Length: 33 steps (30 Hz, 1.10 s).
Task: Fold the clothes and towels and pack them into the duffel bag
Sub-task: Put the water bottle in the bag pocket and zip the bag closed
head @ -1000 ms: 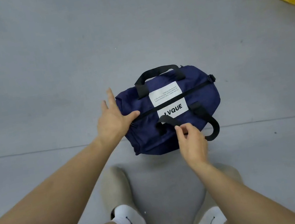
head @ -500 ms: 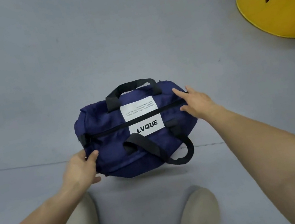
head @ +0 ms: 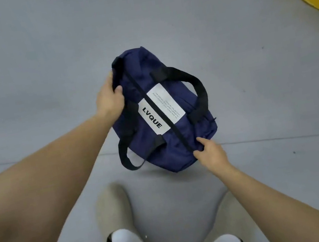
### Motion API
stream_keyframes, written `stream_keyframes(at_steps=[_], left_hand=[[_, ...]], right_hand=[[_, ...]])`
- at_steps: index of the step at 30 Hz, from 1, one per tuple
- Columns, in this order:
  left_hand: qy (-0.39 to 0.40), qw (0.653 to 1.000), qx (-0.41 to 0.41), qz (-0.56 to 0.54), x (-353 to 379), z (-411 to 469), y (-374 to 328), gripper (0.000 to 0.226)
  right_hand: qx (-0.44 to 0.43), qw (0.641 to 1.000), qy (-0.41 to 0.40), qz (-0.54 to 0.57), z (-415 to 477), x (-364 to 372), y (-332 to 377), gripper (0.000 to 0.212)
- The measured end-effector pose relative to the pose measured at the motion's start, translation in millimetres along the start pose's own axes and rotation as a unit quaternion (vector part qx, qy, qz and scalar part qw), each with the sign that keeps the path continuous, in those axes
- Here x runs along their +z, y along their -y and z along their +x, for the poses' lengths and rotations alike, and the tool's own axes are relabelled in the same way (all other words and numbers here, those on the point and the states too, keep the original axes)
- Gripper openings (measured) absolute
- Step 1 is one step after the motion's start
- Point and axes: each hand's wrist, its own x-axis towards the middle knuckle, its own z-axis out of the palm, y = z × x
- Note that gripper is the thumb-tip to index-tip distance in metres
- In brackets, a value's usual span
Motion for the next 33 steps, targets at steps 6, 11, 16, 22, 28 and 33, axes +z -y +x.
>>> stream_keyframes(at_steps=[6, 11, 16, 22, 28, 33], left_hand=[[0.021, 0.984, 0.154, 0.086, 47, -148, 33, 0.038], [0.029, 0.982, 0.166, 0.083, 52, -216, 76, 0.031], [0.015, 0.986, 0.131, 0.097, 28, -189, 70, 0.011], [0.121, 0.991, 0.003, -0.058, 9, -135, 40, 0.007], [0.135, 0.971, -0.079, -0.181, 11, -115, 30, 0.007], [0.142, 0.966, -0.071, -0.204, 10, -114, 26, 0.005]], right_hand=[[-0.003, 0.993, 0.026, 0.114, -42, 53, 52, 0.006], [0.028, 0.979, 0.015, 0.201, -52, 53, 70, 0.019], [0.010, 0.964, -0.003, 0.266, -53, 32, 79, 0.012], [-0.120, 0.969, -0.078, 0.199, -58, 19, 75, 0.037], [-0.145, 0.985, -0.084, 0.035, -80, 58, 54, 0.014], [-0.097, 0.995, -0.028, 0.020, -69, 84, 62, 0.043]])
